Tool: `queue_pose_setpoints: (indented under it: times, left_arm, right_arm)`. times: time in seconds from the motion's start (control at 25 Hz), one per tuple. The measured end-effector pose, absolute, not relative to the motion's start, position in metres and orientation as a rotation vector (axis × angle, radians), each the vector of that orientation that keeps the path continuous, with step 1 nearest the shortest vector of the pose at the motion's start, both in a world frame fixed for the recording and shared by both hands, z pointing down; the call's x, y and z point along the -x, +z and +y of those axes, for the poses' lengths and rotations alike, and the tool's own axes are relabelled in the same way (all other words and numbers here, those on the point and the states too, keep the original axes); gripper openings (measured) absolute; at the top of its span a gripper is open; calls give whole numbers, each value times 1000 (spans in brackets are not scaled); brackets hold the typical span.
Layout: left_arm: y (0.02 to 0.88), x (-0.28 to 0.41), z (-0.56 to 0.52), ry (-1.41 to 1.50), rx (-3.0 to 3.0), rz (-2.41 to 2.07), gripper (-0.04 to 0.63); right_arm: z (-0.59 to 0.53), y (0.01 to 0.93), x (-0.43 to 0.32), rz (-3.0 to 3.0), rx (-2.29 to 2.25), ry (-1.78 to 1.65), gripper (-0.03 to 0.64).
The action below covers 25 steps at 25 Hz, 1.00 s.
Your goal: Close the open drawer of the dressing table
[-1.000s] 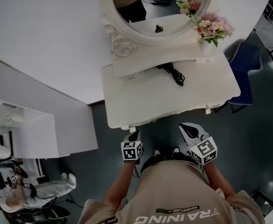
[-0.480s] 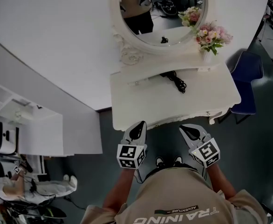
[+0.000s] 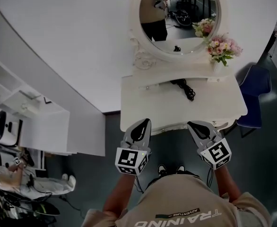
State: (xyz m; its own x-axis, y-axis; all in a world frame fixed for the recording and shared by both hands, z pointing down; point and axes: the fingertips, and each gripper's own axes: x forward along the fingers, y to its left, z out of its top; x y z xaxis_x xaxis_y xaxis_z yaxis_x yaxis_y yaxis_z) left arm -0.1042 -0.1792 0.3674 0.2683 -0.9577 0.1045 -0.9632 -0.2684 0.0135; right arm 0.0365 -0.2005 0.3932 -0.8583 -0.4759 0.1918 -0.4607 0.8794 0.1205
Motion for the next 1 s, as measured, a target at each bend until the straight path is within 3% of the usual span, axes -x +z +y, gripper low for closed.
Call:
queue_pose_setpoints:
  times: [0.52,1.0]
  left_arm:
    - [347,111,-164,167,-2511,-1932,17]
    - [343,110,-164,169,-2493,-1936,17]
  right_arm:
    - [-196,347,-36,-2938,-745,-245,3]
    - [-203,348,-48,-2969,-824,-156,3]
